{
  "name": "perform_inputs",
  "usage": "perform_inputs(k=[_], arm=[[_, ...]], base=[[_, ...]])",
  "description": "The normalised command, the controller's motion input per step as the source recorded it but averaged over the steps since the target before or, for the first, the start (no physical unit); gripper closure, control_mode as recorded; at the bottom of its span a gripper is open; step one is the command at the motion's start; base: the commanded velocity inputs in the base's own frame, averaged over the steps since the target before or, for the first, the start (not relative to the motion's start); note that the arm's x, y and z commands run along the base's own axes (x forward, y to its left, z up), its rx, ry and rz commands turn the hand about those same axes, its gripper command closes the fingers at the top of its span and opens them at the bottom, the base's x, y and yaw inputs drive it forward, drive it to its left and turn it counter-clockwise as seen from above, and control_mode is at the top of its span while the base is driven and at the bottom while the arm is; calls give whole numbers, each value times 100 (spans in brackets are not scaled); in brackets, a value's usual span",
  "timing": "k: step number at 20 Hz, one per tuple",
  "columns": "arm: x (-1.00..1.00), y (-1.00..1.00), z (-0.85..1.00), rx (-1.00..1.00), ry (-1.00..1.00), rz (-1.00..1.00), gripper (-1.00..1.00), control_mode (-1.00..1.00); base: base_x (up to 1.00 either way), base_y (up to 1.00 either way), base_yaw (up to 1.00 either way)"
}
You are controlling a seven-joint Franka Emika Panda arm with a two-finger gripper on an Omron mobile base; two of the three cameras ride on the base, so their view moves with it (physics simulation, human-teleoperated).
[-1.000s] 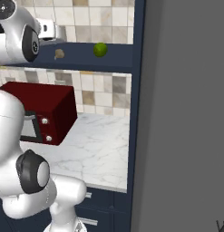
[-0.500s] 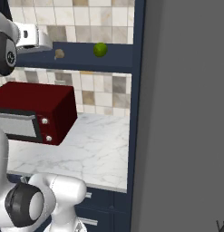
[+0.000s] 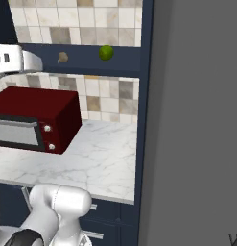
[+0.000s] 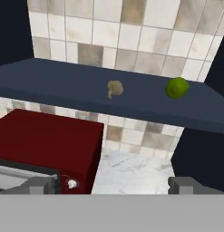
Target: Pick the lime, garlic from the counter and place them in the cabinet.
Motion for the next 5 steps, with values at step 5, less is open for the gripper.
perform_inputs(k=[5], arm=[[-9, -21, -18, 0, -16, 0, -100, -100]], base=[[0, 0, 0]])
